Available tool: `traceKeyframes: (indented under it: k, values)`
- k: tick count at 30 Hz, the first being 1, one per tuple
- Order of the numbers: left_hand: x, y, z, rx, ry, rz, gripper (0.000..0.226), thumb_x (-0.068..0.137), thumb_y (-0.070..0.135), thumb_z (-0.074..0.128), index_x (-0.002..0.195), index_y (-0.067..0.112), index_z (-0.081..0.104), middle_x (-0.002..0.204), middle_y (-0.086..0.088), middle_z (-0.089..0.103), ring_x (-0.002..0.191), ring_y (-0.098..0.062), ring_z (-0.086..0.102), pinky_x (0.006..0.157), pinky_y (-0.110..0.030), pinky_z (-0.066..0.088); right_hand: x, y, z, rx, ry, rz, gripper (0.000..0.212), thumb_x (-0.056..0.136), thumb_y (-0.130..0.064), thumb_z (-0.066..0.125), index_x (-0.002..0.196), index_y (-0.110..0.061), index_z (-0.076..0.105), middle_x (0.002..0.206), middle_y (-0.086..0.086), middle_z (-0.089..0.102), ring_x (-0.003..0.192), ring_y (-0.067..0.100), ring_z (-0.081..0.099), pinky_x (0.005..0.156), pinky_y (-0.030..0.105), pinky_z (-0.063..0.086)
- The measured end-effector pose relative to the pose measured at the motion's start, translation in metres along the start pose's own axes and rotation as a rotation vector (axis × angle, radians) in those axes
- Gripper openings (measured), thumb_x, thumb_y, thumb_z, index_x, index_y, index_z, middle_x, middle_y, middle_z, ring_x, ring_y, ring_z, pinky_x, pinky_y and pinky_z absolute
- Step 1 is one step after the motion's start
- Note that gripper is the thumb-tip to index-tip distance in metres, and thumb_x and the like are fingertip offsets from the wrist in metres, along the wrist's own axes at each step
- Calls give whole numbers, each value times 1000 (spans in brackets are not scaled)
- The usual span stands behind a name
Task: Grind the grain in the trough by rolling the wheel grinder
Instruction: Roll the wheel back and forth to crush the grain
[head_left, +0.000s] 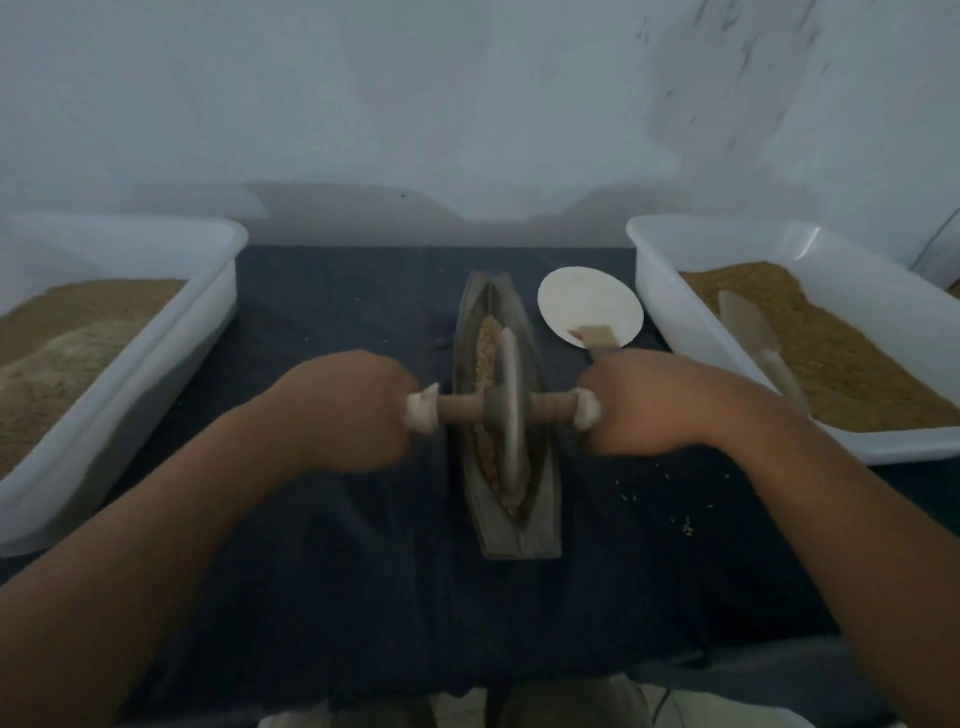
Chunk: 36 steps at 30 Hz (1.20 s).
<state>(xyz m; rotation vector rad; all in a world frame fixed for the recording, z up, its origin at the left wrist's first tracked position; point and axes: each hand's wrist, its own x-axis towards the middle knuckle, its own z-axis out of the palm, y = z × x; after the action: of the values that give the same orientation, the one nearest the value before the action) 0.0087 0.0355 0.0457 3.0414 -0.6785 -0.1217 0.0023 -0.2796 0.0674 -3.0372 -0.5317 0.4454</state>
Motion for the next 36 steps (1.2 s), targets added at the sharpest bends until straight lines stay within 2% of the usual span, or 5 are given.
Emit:
traceKeyframes:
  k: [10,18,27,33,36]
  values:
    - [75,3,-15,81,192,-255,25,82,44,61,71,22,58,73,3,61,67,-24,61,67,-36,54,84,11,-1,-224,514,165,25,84,-39,55,65,-24,61,67,-4,59,67,19,60,53,28,33]
    - [4,3,-9,59,-80,30,16,68,41,57,63,25,55,56,10,57,52,-3,53,46,-23,34,-4,3,1,169,-219,-5,5,67,-47,63,69,-44,66,57,-12,64,47,3,57,49,29,46]
    - [79,6,-23,81,177,-255,33,84,52,61,76,20,61,74,0,60,67,-25,59,66,-36,52,86,10,-12,-166,367,182,30,92,-43,52,72,-25,64,73,-4,61,75,20,62,68,37,51]
    - [16,4,-18,34,-148,-3,19,72,39,64,68,21,60,66,5,63,61,-11,62,53,-25,47,11,3,-2,20,-39,7,18,69,-44,57,66,-27,61,59,-5,63,52,7,58,48,27,41]
    - [0,2,-7,30,-104,9,25,61,47,53,63,23,57,56,7,58,53,-7,56,48,-25,38,-4,3,1,79,-118,-39,23,60,-52,52,68,-35,64,60,-12,65,47,6,59,45,26,41]
